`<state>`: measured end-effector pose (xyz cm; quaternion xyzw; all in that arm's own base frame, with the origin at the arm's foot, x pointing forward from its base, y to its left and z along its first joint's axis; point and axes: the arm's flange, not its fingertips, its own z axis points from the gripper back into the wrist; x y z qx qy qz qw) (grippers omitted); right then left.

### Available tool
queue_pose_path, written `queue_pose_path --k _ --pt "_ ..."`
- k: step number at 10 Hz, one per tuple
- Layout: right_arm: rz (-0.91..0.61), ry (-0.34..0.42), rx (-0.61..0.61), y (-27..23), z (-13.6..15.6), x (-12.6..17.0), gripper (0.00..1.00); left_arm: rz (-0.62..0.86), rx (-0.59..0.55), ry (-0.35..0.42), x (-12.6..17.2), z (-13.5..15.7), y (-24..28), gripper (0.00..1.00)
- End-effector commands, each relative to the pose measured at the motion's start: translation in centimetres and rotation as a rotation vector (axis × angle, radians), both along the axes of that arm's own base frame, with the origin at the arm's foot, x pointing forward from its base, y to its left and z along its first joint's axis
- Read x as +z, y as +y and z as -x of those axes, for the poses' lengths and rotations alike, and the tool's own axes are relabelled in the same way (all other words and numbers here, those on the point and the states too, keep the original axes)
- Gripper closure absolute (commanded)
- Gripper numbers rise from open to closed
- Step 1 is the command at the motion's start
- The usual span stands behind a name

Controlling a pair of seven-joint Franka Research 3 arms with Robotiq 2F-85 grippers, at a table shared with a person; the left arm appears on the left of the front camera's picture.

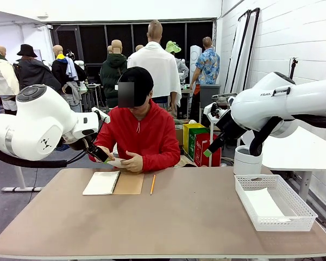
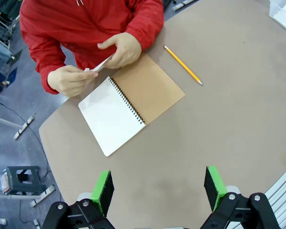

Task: Sort the paper based on its condition.
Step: If a person hands you a paper, place it in the Organizing basket , and if it's crumpled, put it in the Trash can.

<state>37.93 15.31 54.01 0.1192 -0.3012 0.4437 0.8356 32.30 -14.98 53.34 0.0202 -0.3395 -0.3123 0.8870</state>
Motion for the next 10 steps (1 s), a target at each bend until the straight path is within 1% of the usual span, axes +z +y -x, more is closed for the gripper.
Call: queue_pose_path --k 1,10 --pt "-0.006 0.002 -0.010 0.12 0.00 0.00 0.00 -0.001 -0.001 -0.002 0.04 0.04 0.00 0.00" --pt "-0.006 0.002 -0.010 0.12 0.00 0.00 0.00 -0.001 -0.001 -0.002 0.04 0.04 0.00 0.00"
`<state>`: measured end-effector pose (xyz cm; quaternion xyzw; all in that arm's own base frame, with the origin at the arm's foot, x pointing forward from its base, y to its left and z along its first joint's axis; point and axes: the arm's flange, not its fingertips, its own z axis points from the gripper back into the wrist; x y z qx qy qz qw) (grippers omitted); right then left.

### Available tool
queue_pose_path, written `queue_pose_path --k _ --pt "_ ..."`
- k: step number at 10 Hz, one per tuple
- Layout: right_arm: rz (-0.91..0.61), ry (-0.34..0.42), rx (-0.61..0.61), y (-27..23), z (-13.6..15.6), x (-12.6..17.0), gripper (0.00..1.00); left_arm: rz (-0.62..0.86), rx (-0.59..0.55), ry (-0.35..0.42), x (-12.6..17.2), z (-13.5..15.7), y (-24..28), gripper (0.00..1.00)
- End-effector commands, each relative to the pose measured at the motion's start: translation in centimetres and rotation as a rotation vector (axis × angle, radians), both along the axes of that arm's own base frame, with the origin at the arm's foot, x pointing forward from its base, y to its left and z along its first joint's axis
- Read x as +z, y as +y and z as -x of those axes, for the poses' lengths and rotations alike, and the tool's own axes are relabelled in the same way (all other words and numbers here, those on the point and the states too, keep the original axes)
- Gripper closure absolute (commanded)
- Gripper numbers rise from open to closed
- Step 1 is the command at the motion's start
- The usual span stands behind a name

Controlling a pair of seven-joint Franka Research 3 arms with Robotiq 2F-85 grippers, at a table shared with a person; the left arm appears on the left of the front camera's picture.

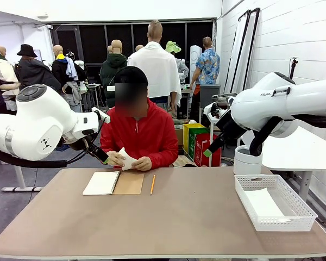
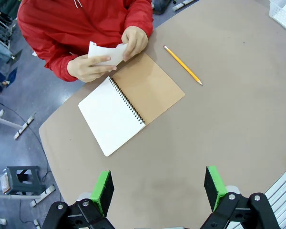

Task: Sort the paper based on its condition.
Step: If a person hands you a paper, place it in the Organizing basket , and if it's crumpled, put it in the Trash can.

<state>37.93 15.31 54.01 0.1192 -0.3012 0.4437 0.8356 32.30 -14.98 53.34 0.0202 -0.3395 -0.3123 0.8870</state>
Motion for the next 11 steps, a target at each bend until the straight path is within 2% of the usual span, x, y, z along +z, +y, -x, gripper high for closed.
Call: queue_pose_path --k 1,11 --pt "-0.006 0.002 -0.010 0.12 0.00 0.00 0.00 -0.001 -0.001 -0.002 0.04 0.04 0.00 0.00" --pt "-0.006 0.002 -0.010 0.12 0.00 0.00 0.00 -0.001 -0.001 -0.002 0.04 0.04 0.00 0.00"
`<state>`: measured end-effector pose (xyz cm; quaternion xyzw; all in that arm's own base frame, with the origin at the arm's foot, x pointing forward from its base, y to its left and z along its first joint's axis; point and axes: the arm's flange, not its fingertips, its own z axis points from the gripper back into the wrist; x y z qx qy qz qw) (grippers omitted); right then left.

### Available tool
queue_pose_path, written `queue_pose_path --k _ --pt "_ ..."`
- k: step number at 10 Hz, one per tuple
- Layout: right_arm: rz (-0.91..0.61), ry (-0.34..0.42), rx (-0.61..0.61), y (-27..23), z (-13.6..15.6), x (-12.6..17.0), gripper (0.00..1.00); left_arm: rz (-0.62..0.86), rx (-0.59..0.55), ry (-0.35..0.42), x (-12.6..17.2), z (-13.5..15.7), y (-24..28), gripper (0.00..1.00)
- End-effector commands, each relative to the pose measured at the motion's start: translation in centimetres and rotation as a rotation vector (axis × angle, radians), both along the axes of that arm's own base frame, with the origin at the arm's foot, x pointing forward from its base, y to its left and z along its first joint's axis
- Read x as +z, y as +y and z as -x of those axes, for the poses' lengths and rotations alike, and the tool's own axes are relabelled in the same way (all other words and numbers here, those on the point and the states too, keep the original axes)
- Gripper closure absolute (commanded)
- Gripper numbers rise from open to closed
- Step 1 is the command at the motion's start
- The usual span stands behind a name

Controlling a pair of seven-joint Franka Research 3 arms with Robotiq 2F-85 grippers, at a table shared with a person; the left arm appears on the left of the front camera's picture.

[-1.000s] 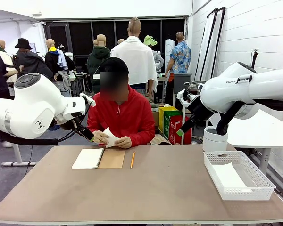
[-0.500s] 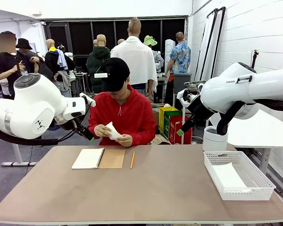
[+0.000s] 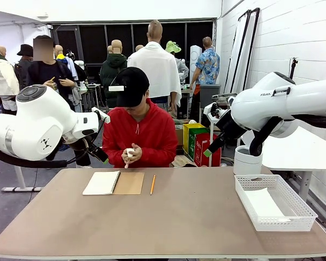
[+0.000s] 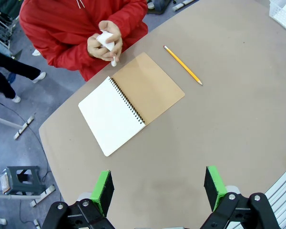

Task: Sort the paper based on its condition.
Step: If a person hands you a paper, place it in the Organizing basket , and if it's crumpled, put it in the Trash can.

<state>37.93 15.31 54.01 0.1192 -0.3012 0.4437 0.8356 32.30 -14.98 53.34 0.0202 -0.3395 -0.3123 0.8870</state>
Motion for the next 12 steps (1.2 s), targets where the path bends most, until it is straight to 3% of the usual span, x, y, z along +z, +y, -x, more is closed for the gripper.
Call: queue_pose_path --k 1,12 --pt "-0.006 0.002 -0.010 0.12 0.00 0.00 0.00 -0.001 -0.001 -0.002 0.04 0.04 0.00 0.00" --pt "-0.006 0.002 -0.010 0.12 0.00 0.00 0.00 -0.001 -0.001 -0.002 0.04 0.04 0.00 0.00"
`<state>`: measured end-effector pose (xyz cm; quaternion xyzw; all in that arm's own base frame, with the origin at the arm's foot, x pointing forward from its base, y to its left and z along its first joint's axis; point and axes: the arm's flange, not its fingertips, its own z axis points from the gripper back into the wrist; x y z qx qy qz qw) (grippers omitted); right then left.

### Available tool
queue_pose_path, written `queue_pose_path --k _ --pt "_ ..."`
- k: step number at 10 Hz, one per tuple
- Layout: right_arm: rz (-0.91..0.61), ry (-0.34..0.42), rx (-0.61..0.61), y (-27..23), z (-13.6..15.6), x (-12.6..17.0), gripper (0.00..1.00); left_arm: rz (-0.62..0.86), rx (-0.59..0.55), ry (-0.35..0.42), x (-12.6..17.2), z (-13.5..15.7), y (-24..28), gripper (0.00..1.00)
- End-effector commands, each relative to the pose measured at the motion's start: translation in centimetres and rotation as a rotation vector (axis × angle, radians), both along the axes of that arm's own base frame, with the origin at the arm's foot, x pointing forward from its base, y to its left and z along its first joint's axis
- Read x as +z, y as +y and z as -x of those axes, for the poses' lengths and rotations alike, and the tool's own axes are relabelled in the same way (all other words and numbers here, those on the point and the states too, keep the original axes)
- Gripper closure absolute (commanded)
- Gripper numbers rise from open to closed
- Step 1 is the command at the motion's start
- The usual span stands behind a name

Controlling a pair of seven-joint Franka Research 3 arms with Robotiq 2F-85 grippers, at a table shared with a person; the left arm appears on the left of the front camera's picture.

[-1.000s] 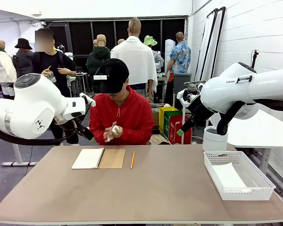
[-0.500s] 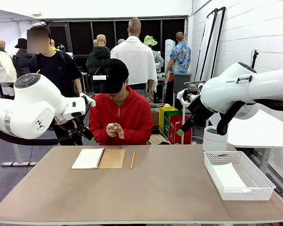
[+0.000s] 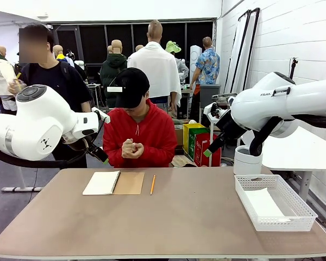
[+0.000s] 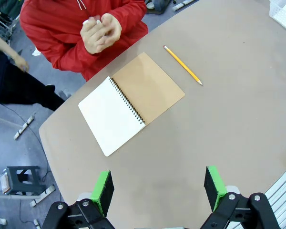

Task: Sort the paper based on its condition.
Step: If a person hands you a paper, place it in the Organizing basket , and if it's crumpled, put it in the Trash can.

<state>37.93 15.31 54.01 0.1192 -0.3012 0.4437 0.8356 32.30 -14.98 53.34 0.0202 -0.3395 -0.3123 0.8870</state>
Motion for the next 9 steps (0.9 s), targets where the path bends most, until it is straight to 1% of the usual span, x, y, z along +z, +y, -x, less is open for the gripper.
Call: queue_pose_path --k 1,9 --pt "-0.006 0.002 -0.010 0.12 0.00 0.00 0.00 -0.001 -0.001 -0.002 0.04 0.04 0.00 0.00" --pt "-0.006 0.002 -0.010 0.12 0.00 0.00 0.00 -0.001 -0.001 -0.002 0.04 0.04 0.00 0.00"
